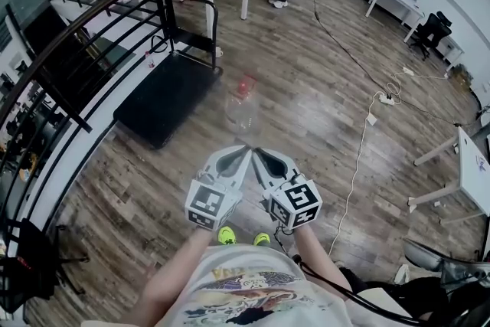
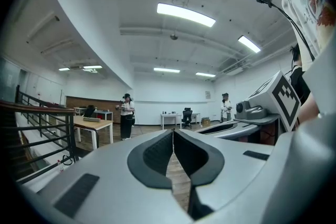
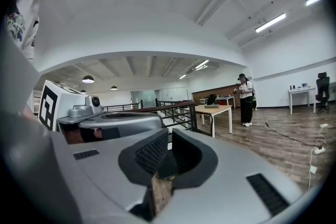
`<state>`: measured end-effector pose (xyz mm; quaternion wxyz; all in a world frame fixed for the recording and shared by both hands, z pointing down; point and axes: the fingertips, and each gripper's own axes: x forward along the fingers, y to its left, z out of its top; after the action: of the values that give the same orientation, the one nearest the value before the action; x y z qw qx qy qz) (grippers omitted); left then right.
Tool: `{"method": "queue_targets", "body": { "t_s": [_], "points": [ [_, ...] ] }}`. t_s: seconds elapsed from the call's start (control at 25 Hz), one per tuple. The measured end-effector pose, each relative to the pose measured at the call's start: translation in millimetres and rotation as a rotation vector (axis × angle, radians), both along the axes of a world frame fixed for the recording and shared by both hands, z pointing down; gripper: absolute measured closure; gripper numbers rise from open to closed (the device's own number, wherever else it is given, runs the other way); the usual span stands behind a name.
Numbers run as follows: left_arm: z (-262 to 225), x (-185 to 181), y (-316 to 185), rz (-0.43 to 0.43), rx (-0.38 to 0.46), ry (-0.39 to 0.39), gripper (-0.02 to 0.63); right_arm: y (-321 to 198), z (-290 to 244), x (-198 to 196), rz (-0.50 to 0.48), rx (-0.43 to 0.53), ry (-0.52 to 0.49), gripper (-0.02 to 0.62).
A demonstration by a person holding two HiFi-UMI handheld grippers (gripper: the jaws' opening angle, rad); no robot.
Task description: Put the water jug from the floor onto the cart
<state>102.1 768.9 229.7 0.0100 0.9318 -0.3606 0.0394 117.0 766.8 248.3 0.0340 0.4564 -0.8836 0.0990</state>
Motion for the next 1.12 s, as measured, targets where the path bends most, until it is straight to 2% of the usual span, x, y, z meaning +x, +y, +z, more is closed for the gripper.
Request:
{"method": "queue_targets", "body": {
  "t_s": [0.52, 1.12],
  "points": [
    [14, -13, -16, 0.016, -0.004, -0.019, 0.594, -16, 18, -14, 0.016, -0.039, 0.001, 0.565],
    [22, 1, -120, -0.036, -0.022, -0.049, 0.594, -117, 29, -1, -0.032, -0.068, -0.036, 0.565]
  ]
}}
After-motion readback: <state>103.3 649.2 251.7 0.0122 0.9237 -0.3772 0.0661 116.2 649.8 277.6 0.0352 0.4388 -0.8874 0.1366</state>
